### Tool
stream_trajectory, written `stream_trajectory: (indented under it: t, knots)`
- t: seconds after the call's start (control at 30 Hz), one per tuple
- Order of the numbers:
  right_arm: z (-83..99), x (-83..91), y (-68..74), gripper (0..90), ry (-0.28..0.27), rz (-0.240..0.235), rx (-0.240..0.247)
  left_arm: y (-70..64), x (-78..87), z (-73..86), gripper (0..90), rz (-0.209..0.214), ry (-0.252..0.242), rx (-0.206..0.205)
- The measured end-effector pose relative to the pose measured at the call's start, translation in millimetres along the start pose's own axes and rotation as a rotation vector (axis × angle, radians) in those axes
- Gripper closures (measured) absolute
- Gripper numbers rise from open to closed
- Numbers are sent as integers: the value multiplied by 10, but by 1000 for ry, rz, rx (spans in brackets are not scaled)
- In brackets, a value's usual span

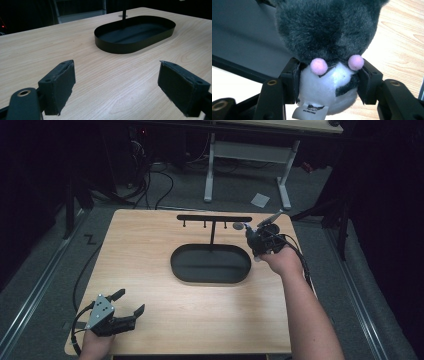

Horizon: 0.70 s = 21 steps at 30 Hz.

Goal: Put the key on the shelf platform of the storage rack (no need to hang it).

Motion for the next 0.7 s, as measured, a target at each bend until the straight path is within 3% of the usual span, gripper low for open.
stream_trajectory:
  t: [0.37, 0.7]
  knots:
    - [-9, -40, 25, 381, 1, 14, 7, -30, -6, 1, 151, -1, -2, -19]
    - [-4, -3, 11, 373, -18, 13, 0, -32, -3, -3, 151, 2, -3, -18]
Point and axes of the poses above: each handheld gripper's, and its own axes: x roughly backward along the jaws, z roughly out of its underside, y roughly to its left, the point moved 7 cm from there along -x, roughly forward along the jaws, and after that the axes turned 13 degrees about y, right-handed, at the moved point
